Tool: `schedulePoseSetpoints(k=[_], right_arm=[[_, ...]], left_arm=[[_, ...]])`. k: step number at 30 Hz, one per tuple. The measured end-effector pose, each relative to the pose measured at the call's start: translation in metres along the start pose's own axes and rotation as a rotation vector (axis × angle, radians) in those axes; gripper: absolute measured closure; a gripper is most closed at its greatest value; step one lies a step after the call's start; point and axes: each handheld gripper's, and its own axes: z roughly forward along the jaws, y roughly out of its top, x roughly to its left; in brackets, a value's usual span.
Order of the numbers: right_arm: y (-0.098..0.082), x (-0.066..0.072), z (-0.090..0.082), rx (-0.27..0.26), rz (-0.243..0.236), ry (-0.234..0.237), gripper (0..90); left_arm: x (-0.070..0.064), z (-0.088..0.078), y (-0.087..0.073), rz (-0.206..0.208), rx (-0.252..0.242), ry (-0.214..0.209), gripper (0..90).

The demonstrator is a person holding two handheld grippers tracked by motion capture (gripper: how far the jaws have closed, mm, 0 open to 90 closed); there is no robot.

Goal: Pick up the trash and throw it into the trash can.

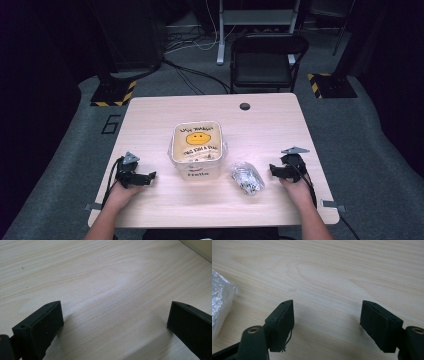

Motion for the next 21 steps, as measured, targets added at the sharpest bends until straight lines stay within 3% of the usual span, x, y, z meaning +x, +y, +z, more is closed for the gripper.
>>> schedulePoseSetpoints(k=[21], right_arm=[[0.002, 0.003, -0.018, -0.025, 0.021, 0.055, 30.8]], left_arm=[[0.000, 0.000, 0.000, 0.000, 0.000, 0.000, 0.3]])
